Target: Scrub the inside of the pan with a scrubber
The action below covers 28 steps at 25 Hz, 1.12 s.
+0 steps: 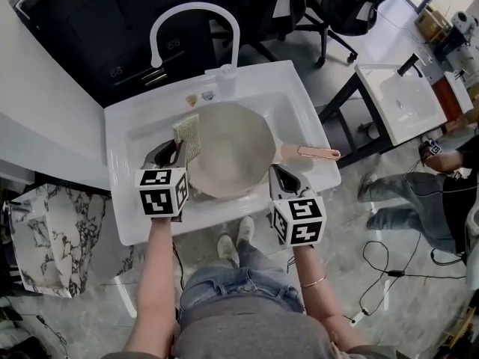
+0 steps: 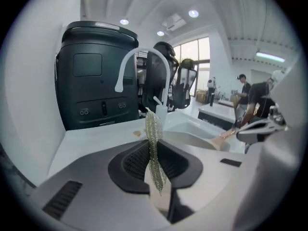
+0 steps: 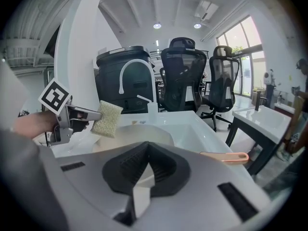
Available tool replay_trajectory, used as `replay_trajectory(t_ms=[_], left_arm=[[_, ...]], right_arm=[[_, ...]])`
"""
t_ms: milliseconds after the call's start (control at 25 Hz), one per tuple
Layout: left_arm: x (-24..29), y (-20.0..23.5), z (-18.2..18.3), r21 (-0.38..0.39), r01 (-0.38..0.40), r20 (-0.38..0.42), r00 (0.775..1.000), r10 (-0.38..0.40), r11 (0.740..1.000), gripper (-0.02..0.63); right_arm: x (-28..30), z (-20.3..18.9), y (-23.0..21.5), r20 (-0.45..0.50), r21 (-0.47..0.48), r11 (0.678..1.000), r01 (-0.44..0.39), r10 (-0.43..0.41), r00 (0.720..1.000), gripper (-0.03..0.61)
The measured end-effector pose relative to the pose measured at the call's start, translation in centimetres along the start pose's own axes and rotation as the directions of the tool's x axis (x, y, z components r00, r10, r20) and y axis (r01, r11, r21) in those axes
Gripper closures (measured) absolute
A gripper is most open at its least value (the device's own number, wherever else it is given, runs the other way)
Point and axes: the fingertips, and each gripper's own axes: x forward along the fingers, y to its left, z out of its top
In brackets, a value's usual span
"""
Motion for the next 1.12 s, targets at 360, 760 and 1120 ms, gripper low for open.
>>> replay_trajectory(t_ms=[360, 760, 1120], left_arm=[[-2.5, -0.1, 3.3, -0.131, 0.095, 0.194, 0.979, -0.069, 0.987, 0.554], [-4.1, -2.1, 4.6, -0.078, 0.135, 0.257, 0.96, -0.111, 0.988, 0.554], [-5.7, -3.9, 4.0, 0.0, 0.138, 0.266, 0.955, -0.133, 0.99, 0.554]], right_arm=[[-0.1, 1.5, 0.6, 0.045, 0.001, 1.0, 0.003, -0.003, 0.999, 0.568], [-1.1, 2.8, 1.3, 0.096, 0.009, 1.0, 0.016, -0.016, 0.995, 0.568], [-2.4, 3.7, 2.2, 0.155, 0.007, 1.0, 0.027, -0.028, 0.988, 0.568]])
